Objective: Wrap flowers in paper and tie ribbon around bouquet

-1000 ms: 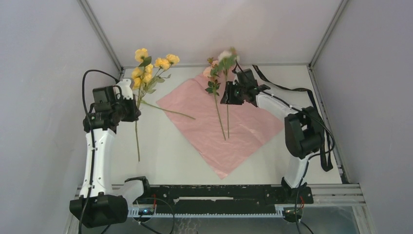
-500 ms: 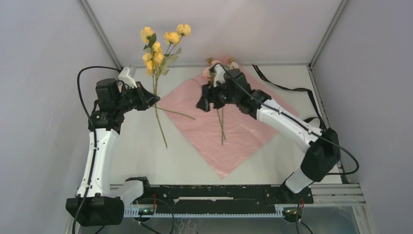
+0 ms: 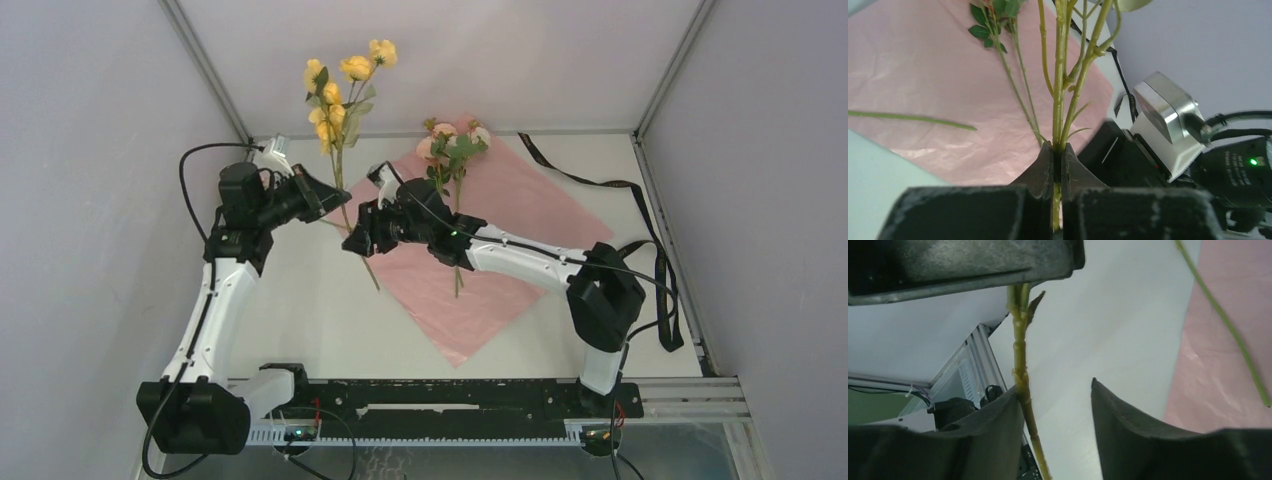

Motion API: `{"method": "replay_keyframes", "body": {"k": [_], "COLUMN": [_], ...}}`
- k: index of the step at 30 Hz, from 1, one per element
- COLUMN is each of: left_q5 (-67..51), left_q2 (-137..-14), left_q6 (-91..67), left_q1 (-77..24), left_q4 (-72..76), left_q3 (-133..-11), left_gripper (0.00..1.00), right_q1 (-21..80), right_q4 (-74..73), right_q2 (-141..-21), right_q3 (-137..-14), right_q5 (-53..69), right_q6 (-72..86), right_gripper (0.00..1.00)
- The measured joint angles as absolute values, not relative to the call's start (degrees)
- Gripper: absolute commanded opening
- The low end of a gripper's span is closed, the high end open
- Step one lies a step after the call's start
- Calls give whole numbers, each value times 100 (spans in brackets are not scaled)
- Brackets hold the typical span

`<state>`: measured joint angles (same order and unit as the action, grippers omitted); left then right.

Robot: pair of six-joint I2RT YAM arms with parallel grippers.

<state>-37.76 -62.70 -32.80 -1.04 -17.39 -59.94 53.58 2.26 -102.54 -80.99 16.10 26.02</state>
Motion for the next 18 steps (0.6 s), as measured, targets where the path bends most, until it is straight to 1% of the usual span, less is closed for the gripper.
{"method": "replay_keyframes", "body": {"k": [1,2,3,4,5,6,7,10,11,12,15,18], "left_q5": [-3763,-3723,-3653,-3632,-3573,-3509,-3417,-3050,-2921,-2777,-2270,-1723], "left_q2": [-6270,-6281,-6311,-6335,-6379,-6416,-6451,-6593,-6692,-6803,-7452,-8296], "left_q6": [-3306,-3317,-3330,-3347,-3350,-3350,-3312,-3201,-3197,-3181,-3201,-3205], "left_q1": [-115,-110,-104,-102,-99,-99,-95,64,217,366,954,1291], "left_q4": [-1638,-1533,-1452,-1439,-1444,-1463,-1505,-1815,-1903,-1962,-2137,-2329], "left_q3": [-5935,-5859,-5795,-5782,-5782,-5784,-5789,-5806,-5824,-5852,-6088,-6506], "left_gripper": [0,0,1,15,34,51,65,84,94,99,100,100], "right_q1": [5341,5328,5321,5336,5343,5321,5266,4882,4703,4471,3802,3120], "right_q4": [261,244,187,180,169,130,58,-200,-329,-497,-1004,-1481], "right_q2": [-10335,-10416,-10519,-10562,-10591,-10600,-10595,-10442,-10344,-10221,-9915,-9703], "right_q3": [-8110,-8184,-8326,-8394,-8447,-8453,-8442,-8106,-7944,-7752,-7373,-7153], "right_q5": [1634,1671,1719,1750,1787,1793,1782,1496,1378,1238,814,495], "right_q6": [2650,2759,2834,2818,2856,2908,2917,2886,2856,2808,2624,2445], "right_gripper": [23,10,0,0,0,0,0,0,0,0,0,1]}}
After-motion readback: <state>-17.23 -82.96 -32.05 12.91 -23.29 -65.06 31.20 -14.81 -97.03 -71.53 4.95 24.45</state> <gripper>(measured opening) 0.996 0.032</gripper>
